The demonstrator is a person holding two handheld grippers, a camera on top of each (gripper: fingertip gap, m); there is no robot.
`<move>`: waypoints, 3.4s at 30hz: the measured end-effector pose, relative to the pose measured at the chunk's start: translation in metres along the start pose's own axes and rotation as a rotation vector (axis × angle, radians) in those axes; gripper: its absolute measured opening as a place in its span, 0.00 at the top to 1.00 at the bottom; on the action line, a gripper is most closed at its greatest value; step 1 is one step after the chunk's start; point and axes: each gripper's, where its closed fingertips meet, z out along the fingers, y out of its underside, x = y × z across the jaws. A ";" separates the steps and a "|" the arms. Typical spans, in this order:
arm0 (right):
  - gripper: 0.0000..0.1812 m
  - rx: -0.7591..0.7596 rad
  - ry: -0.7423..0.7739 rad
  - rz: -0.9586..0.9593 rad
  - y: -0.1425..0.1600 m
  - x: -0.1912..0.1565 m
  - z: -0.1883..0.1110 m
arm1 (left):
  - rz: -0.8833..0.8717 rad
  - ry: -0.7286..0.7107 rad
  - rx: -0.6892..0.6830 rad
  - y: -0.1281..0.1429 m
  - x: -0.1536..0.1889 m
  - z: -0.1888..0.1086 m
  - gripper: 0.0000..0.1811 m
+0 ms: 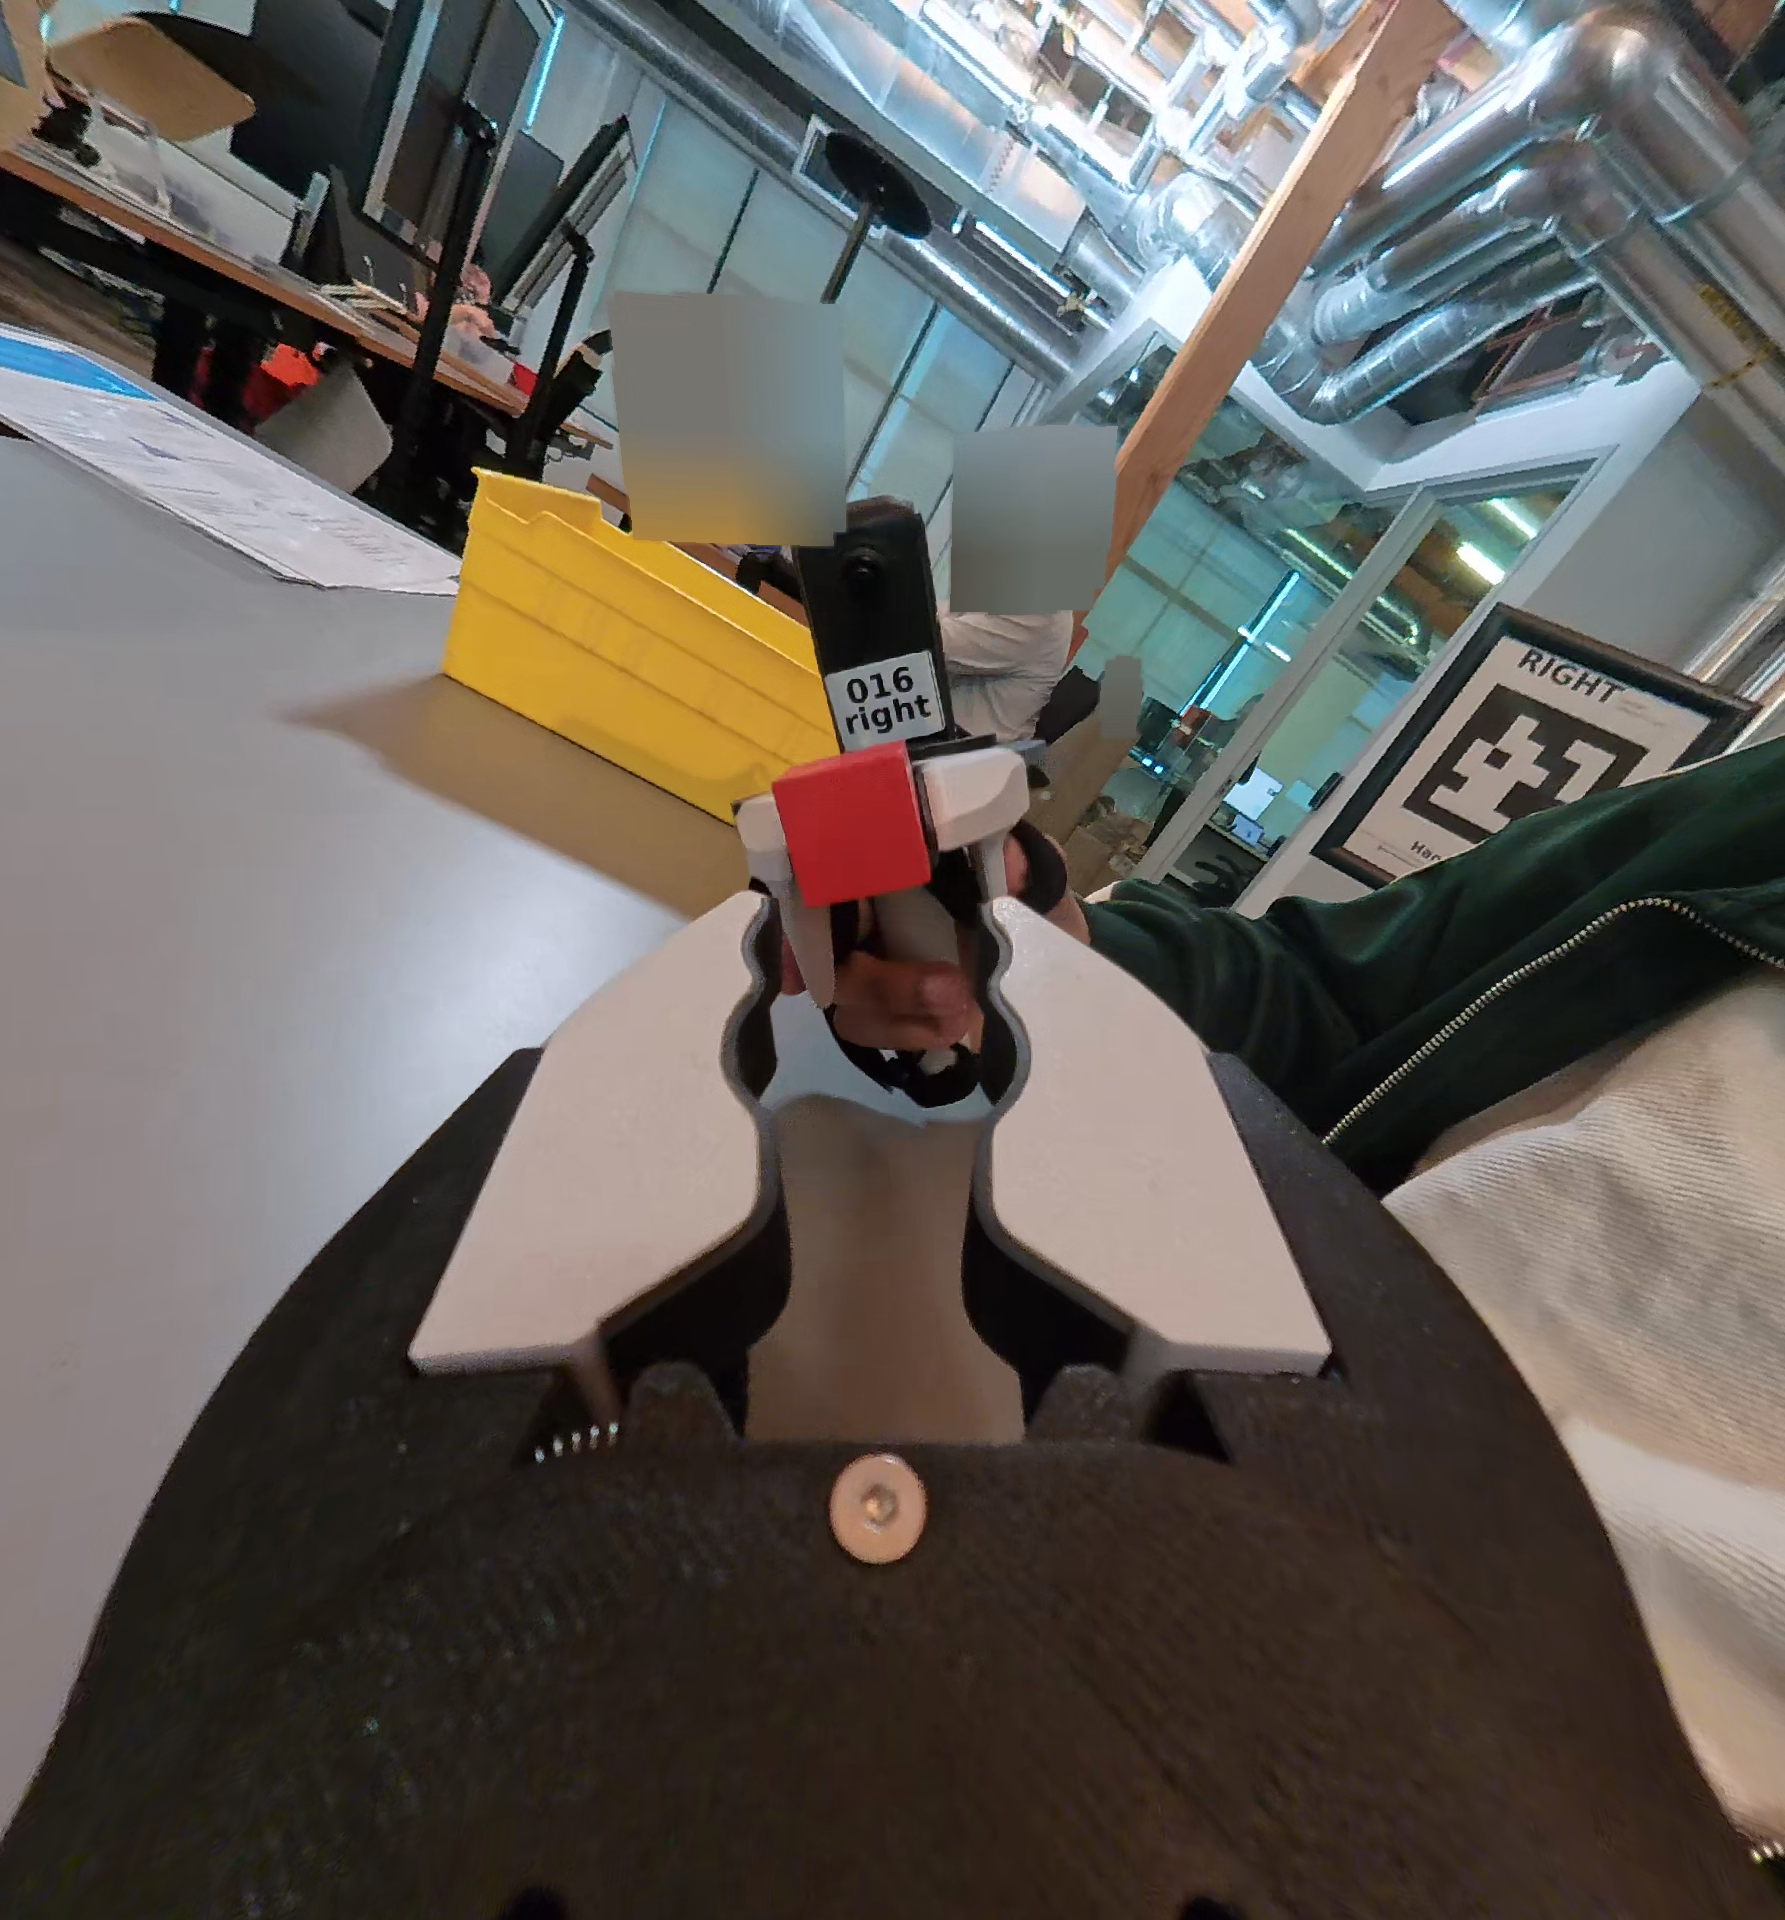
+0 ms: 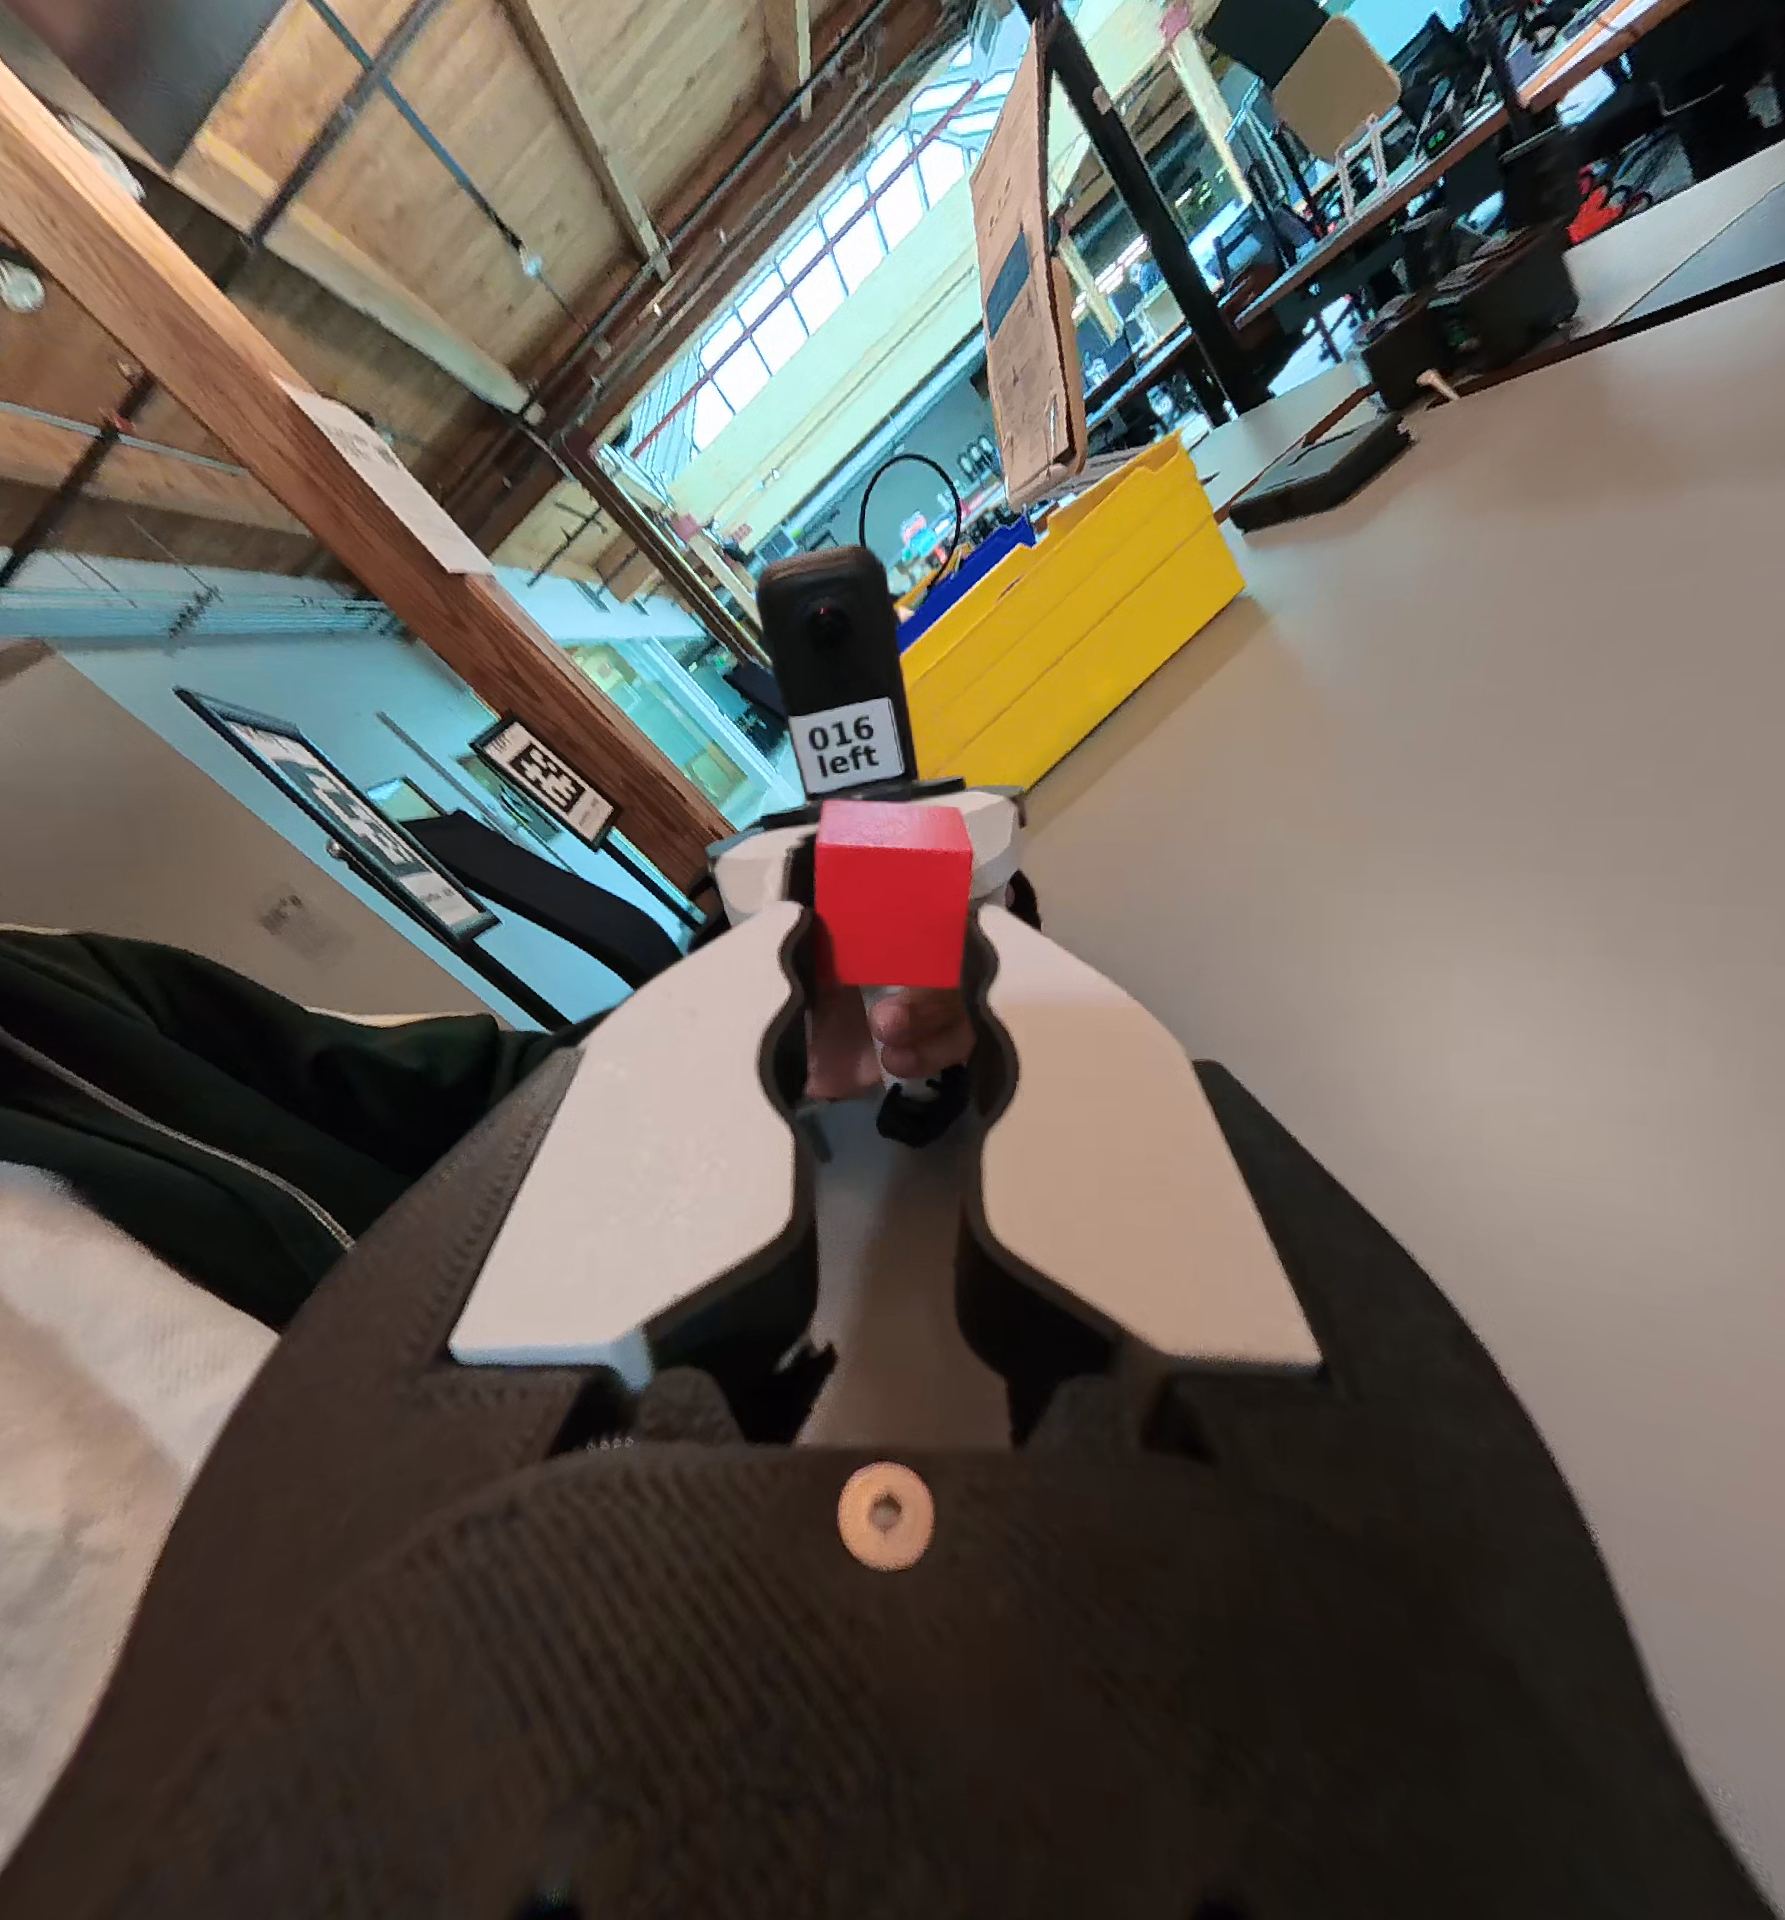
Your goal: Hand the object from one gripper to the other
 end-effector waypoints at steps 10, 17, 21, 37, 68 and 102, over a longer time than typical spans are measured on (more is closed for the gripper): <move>0.86 0.022 -0.005 0.033 -0.002 0.000 -0.002 | 0.045 -0.016 -0.035 0.005 -0.001 0.001 0.82; 0.85 -0.118 0.172 -0.198 0.010 0.011 0.000 | 0.001 -0.039 -0.029 0.004 -0.006 -0.003 0.84; 0.85 -0.258 0.360 -0.433 0.018 0.025 -0.002 | -0.157 -0.124 -0.089 0.017 -0.025 -0.006 0.85; 0.85 -0.820 0.853 -1.198 0.052 0.053 -0.005 | -0.245 -0.311 -0.378 0.065 -0.039 0.002 0.79; 0.72 0.033 0.147 -0.184 -0.013 0.010 -0.008 | -0.208 -0.017 -0.022 0.006 -0.011 -0.001 0.85; 0.86 0.034 -0.065 0.085 -0.009 -0.011 -0.001 | 0.066 -0.009 -0.039 0.008 0.003 0.008 0.75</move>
